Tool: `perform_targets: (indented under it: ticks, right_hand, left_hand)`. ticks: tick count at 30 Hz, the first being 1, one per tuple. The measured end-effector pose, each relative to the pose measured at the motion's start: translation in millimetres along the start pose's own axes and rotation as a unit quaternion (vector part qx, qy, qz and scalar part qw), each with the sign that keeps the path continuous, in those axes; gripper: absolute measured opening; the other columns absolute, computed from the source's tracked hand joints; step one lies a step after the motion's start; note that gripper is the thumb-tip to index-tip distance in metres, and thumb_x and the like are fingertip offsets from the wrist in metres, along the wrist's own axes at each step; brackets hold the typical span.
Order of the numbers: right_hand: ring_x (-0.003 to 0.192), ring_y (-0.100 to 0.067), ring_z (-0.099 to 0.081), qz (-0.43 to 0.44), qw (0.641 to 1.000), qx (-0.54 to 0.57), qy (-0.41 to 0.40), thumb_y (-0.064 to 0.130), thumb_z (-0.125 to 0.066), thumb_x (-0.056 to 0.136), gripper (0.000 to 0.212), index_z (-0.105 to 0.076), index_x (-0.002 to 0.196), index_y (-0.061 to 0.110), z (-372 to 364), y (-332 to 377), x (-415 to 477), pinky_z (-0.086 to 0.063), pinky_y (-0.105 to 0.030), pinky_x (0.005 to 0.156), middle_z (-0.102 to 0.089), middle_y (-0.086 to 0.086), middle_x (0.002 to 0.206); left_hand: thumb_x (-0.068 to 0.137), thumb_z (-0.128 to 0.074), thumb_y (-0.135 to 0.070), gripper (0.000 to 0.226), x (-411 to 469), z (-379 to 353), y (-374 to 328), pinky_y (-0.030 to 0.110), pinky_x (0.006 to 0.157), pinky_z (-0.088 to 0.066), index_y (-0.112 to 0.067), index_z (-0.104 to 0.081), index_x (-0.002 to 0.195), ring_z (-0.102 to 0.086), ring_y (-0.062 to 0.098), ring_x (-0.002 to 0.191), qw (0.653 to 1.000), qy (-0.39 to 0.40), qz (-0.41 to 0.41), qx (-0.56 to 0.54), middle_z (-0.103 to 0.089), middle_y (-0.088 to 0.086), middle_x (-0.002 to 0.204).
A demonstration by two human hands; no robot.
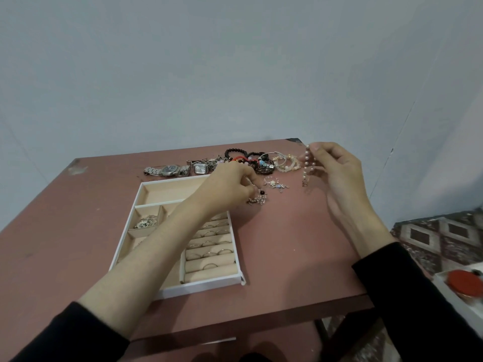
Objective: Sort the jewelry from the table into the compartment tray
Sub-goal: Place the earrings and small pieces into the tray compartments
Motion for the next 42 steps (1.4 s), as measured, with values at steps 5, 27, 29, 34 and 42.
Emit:
perform_targets:
  ticks: [5, 27, 29, 34, 42]
  right_hand:
    - [0.058, -0.012, -0.059, -0.023, 0.999, -0.008, 0.022, 0.014, -0.061, 0.088, 0.009, -0.066, 0.080, 0.014, -3.6, -2.7, -0.8, -0.049, -0.034, 0.065, -0.066, -0.003, 0.068]
    - [0.069, -0.019, -0.062, -0.041, 0.958, -0.027, 0.284, 0.003, -0.065, 0.082, 0.005, -0.066, 0.085, 0.007, -133.9, 26.2, -71.8, -0.052, -0.028, 0.067, -0.066, -0.010, 0.073]
    - [0.071, -0.019, -0.064, -0.042, 0.951, -0.052, 0.301, 0.005, -0.066, 0.082, 0.007, -0.067, 0.088, 0.007, -141.0, 21.6, -78.6, -0.052, -0.026, 0.066, -0.067, -0.009, 0.074]
    - [0.069, -0.018, -0.062, -0.063, 0.934, -0.124, 0.328, 0.001, -0.066, 0.082, 0.011, -0.066, 0.093, -0.001, -152.6, 12.0, -89.7, -0.055, -0.029, 0.068, -0.066, -0.011, 0.075]
    - [0.066, -0.003, -0.062, -0.022, 0.898, -0.253, 0.360, 0.009, -0.070, 0.080, 0.008, -0.072, 0.084, 0.016, -155.9, 1.5, -95.1, -0.050, -0.016, 0.065, -0.070, 0.000, 0.073]
  left_hand:
    - [0.087, -0.060, -0.015, 0.008, -4.7, 11.1, 6.5, 0.003, 0.059, -0.038, -0.020, -0.066, 0.085, -0.055, 0.007, 0.066, 0.997, -0.062, 0.010, -0.042, -0.061, -0.006, 0.074]
    - [0.094, -0.050, -0.007, 0.009, -96.8, 95.9, 56.6, 0.024, 0.062, -0.054, -0.006, -0.054, 0.101, -0.063, 0.015, 0.066, 0.920, -0.172, 0.071, -0.345, -0.065, 0.009, 0.085]
    - [0.094, -0.050, -0.008, 0.010, -103.1, 97.7, 63.0, 0.024, 0.062, -0.054, -0.005, -0.055, 0.102, -0.063, 0.014, 0.066, 0.921, -0.175, 0.077, -0.338, -0.065, 0.010, 0.086]
    - [0.093, -0.051, -0.008, 0.006, -113.0, 99.0, 72.4, 0.024, 0.063, -0.053, -0.010, -0.056, 0.095, -0.063, 0.013, 0.068, 0.920, -0.175, 0.085, -0.340, -0.067, 0.006, 0.082]
    - [0.093, -0.052, -0.009, 0.007, -118.0, 97.9, 72.5, 0.033, 0.071, -0.052, -0.009, -0.058, 0.096, -0.063, 0.014, 0.075, 0.929, -0.170, 0.090, -0.315, -0.068, 0.006, 0.086]
Point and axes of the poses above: each hand's wrist, its own x-axis towards the middle knuckle, its own z-axis out of the back of the hand, y = z × x, the point moved 2 cm from there along x, towards the middle knuckle
